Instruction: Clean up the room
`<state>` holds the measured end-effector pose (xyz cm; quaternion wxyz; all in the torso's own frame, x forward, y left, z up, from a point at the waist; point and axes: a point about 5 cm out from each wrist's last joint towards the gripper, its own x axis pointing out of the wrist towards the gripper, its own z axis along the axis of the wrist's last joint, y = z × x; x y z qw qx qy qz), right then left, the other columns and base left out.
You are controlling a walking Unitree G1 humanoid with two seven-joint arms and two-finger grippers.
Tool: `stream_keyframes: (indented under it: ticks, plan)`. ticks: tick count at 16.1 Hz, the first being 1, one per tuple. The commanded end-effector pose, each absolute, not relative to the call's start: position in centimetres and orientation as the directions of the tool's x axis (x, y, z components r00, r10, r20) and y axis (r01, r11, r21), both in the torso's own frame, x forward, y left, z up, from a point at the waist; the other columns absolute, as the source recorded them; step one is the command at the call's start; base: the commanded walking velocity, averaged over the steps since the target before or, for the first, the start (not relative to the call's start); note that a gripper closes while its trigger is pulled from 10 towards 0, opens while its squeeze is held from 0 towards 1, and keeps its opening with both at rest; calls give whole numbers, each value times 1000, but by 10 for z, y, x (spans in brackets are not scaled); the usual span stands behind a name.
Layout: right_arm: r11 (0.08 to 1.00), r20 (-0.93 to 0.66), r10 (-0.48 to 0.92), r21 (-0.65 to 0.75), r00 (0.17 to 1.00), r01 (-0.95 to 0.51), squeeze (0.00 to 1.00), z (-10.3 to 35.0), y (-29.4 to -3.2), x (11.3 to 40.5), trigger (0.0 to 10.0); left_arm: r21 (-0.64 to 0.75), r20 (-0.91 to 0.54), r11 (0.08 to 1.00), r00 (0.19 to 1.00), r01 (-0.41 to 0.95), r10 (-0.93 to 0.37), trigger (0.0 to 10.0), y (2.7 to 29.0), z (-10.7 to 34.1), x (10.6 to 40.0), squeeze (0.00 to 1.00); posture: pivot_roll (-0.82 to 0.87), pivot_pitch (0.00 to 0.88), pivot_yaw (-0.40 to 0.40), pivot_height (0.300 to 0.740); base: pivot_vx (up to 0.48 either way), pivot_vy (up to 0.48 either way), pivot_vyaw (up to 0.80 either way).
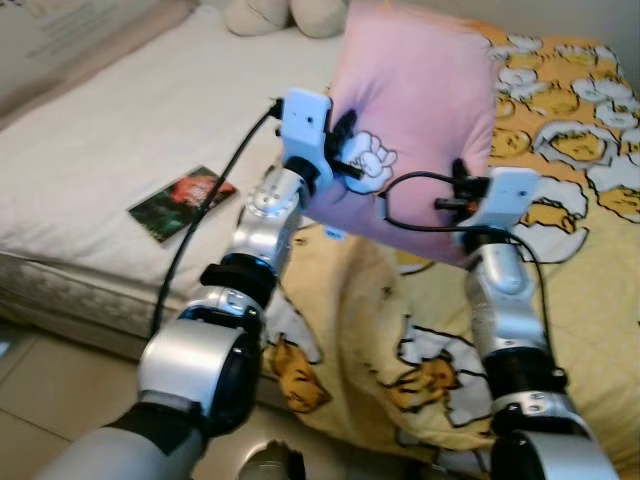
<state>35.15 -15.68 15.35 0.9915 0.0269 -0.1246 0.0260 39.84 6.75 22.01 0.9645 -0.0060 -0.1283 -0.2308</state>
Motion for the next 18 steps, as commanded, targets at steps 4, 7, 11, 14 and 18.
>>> stream_keyframes:
  ticks: [4, 7, 11, 14, 18]
  plan:
    - [998, 270, 52, 23, 961, -61, 0, 157, -156, 349, 10000, 58, 308, 894, 844, 444, -439, 10000, 68, 238, 400, 0, -23, 0, 68, 740, 0, 480, 0]
    - [997, 248, 69, 9, 966, -74, 0, 147, -153, 345, 10000, 55, 266, 886, 849, 460, -457, 10000, 67, 230, 400, 0, -39, 0, 98, 740, 0, 480, 0]
    - [997, 246, 70, 16, 967, -76, 0, 148, -150, 347, 10000, 29, 290, 885, 843, 465, -452, 10000, 64, 240, 402, 0, -44, 0, 106, 740, 0, 479, 0]
    - [995, 234, 83, 39, 969, -95, 0, 149, -150, 348, 10000, 69, 251, 902, 867, 427, -430, 10000, 73, 235, 405, 0, -35, 0, 87, 740, 0, 472, 0]
    - [995, 204, 82, 44, 975, -93, 0, 140, -148, 347, 10000, 115, 123, 898, 890, 426, -438, 10000, 86, 213, 407, 0, -14, 0, 92, 740, 0, 473, 0]
